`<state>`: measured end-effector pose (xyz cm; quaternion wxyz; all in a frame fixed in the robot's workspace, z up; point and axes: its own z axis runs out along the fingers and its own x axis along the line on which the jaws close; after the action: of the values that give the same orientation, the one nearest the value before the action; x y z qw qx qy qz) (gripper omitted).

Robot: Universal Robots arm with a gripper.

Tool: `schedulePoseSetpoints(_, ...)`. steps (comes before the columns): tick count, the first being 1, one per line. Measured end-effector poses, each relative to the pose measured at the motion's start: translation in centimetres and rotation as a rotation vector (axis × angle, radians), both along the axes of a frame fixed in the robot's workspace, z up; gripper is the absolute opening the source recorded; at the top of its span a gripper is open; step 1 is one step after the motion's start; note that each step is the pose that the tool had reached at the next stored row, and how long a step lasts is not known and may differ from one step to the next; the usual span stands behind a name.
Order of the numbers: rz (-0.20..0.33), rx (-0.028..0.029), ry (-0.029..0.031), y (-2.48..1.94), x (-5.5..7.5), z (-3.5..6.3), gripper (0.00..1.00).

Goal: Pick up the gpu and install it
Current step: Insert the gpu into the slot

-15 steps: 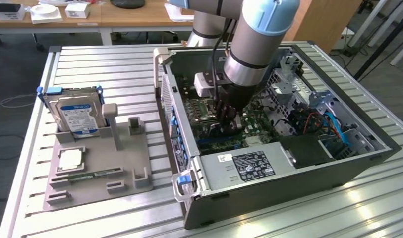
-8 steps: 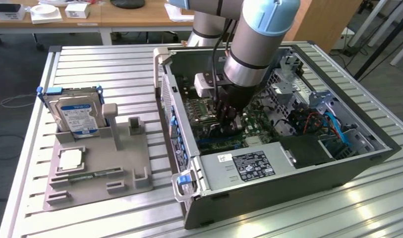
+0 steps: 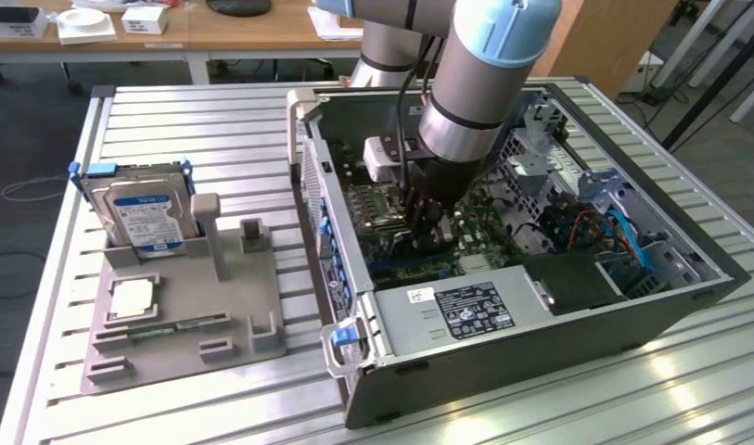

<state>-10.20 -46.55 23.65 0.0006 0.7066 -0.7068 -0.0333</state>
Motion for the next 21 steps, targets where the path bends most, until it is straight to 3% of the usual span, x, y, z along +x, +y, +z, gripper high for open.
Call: schedulePoseSetpoints(21, -0.004, 0.0000, 0.0002, 0.11, 0.06, 0.00, 0.27)
